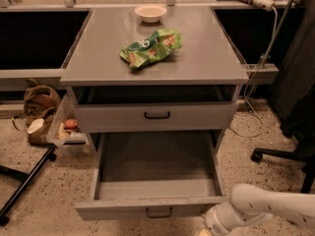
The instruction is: Close middle drawer
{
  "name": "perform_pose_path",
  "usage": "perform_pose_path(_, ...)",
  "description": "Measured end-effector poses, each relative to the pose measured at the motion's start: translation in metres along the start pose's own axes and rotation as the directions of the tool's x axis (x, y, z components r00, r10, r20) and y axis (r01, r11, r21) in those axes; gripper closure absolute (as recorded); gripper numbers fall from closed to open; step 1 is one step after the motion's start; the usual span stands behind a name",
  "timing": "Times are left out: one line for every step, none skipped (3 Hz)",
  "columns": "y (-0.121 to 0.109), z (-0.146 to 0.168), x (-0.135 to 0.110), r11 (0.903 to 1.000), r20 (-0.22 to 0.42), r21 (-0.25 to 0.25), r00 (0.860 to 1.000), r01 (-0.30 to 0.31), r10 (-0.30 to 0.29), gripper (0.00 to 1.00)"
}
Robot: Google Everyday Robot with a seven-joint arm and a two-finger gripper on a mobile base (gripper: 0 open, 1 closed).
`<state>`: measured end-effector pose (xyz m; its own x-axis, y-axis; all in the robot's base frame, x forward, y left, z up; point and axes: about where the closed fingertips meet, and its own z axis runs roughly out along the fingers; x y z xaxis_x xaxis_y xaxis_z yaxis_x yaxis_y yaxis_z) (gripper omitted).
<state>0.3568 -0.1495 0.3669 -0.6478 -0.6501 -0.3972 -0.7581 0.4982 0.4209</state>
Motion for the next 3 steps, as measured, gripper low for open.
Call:
perform_pose_path(-0.005, 0.018, -0.037, 0.9966, 0.008, -0.029, 0.997, 0.077, -0.077, 0.00)
perform_pose_path(0.003, 0.029, -0.089, 0.9808, 0.013, -0.042, 0.982, 0.190, -0.190, 0.00)
perform_pose_path(0.015, 0.027, -0.131, 0.9578, 0.025, -0.030, 0.958, 0.286, -0.285, 0.00)
